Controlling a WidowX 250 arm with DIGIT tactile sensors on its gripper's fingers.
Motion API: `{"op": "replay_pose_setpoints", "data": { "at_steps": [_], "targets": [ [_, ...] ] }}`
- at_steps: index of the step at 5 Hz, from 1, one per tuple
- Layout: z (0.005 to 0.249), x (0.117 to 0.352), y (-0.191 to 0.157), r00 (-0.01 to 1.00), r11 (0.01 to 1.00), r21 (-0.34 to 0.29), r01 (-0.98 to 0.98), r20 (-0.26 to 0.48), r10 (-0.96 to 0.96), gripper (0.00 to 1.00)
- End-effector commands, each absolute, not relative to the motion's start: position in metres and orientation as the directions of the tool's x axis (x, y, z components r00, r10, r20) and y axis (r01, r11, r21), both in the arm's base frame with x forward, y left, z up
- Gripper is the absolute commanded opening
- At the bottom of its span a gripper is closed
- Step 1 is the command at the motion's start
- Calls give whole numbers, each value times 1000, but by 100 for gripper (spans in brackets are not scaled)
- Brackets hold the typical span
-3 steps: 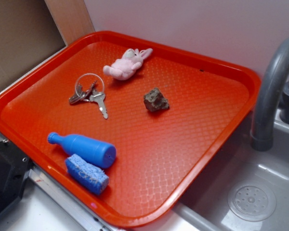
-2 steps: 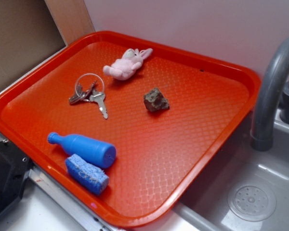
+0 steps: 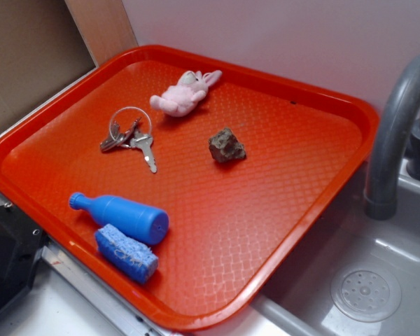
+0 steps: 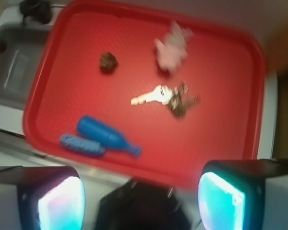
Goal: Grab the rock.
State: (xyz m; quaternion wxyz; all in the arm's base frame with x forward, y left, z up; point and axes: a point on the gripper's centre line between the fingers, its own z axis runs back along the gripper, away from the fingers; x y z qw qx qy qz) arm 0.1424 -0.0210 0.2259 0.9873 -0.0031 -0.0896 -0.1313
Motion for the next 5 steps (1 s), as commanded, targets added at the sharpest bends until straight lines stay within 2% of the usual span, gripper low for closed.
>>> {"op": "replay_pose_setpoints", "data": {
  "at_steps": [1, 2, 3, 4, 5],
  "targets": [
    [193, 204, -14, 701, 723, 115, 682, 181, -690, 100],
    [172, 239, -31, 505, 521, 171, 836, 128, -853, 100],
    [156, 255, -51, 277, 298, 179, 938, 131, -952, 100],
    [134, 269, -65, 198, 209, 159, 965, 85, -977, 100],
    [116, 270, -83, 132, 137, 125, 983, 47, -990, 100]
  ]
}}
